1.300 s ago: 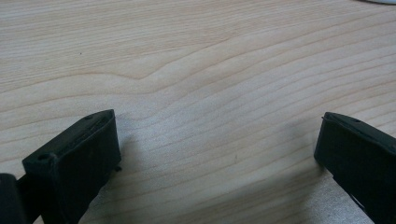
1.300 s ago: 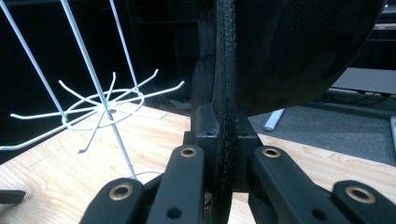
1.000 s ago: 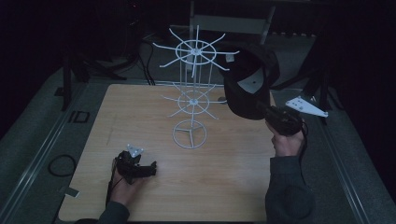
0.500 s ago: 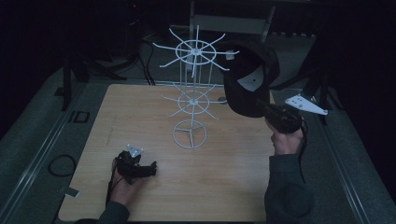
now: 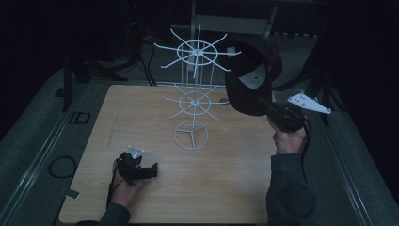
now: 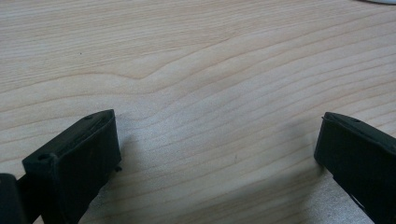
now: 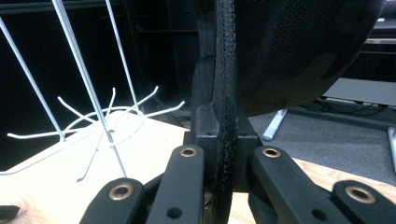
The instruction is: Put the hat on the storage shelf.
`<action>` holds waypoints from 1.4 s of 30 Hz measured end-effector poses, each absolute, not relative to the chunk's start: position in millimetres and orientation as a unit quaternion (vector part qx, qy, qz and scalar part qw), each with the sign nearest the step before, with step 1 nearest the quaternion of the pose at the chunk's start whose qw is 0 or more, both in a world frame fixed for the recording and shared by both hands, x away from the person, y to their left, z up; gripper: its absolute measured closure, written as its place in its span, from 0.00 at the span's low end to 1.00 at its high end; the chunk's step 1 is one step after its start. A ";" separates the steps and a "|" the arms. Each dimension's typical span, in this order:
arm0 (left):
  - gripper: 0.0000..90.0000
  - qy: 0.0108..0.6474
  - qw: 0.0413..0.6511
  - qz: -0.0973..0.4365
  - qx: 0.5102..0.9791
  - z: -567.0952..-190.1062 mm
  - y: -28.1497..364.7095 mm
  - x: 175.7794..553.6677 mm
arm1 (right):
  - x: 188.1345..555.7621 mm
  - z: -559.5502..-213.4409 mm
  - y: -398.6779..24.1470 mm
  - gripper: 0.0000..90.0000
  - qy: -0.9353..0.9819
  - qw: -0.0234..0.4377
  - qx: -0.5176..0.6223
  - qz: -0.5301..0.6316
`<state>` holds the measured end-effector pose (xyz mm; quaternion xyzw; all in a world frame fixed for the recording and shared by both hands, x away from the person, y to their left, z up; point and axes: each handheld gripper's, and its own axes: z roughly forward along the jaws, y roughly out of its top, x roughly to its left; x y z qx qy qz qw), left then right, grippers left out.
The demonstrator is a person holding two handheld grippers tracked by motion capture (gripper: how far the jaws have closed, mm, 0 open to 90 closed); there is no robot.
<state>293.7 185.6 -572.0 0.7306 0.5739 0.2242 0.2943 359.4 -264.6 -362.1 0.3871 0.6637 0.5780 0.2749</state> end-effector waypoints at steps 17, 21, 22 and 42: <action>0.00 0.574 0.294 0.224 0.731 -572.0 185.6 293.7 | 357.5 -352.0 -263.6 0.96 0.662 0.283 0.378 0.582; 0.00 0.574 0.294 0.224 0.731 -572.0 185.6 293.7 | 357.1 -349.9 -261.4 0.96 0.664 0.285 0.374 0.581; 0.00 0.574 0.294 0.224 0.731 -572.0 185.6 293.7 | 357.0 -349.5 -261.0 0.96 0.665 0.285 0.373 0.581; 0.00 0.574 0.294 0.224 0.731 -572.0 185.6 293.7 | 350.0 -341.1 -255.8 0.96 0.668 0.294 0.352 0.586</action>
